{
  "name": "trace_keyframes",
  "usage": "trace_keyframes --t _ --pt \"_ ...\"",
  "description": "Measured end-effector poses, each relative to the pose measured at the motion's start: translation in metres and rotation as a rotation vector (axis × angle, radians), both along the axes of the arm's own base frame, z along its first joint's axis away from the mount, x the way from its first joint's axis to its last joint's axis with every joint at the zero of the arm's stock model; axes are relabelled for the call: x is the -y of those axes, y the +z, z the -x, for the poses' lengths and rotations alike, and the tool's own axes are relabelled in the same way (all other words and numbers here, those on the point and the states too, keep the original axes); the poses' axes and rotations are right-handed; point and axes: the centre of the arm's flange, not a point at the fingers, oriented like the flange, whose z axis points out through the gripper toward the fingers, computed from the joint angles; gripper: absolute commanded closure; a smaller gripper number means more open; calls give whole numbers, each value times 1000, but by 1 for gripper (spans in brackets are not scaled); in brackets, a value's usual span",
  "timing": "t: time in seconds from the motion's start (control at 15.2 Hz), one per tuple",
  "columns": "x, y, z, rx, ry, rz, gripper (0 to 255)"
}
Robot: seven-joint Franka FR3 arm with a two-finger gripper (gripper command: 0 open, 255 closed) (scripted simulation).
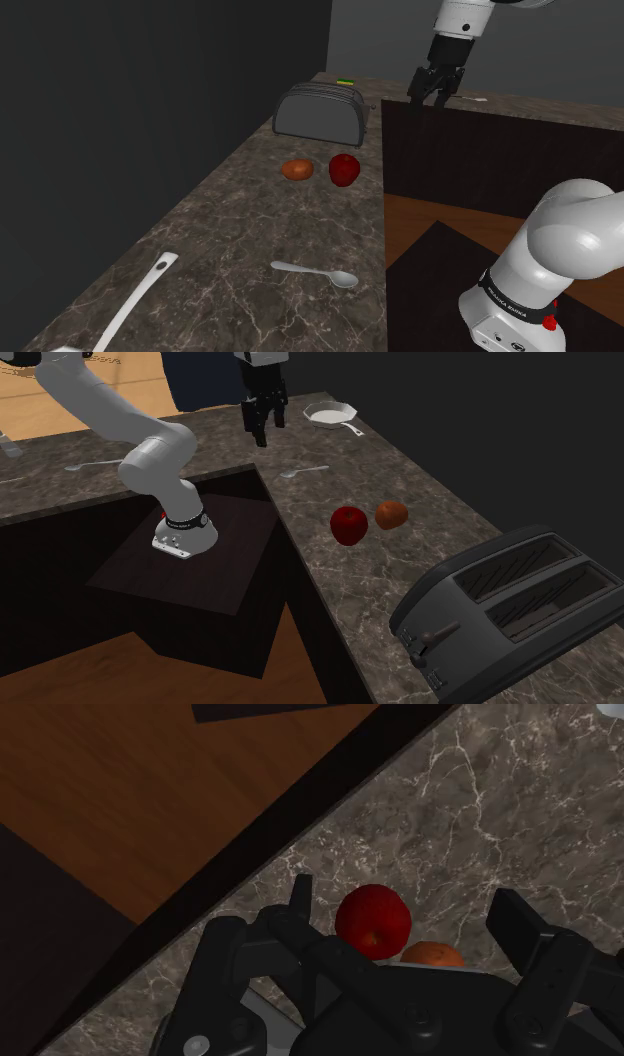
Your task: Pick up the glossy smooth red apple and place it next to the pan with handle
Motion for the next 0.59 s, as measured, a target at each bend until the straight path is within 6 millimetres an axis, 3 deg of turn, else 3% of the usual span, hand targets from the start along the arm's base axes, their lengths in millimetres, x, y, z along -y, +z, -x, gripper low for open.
trace_keyframes --t 0.2,0.59 --pt "-3 -9 -11 -3 -30 0 0" --pt "-14 -54 -76 -18 -174 0 0"
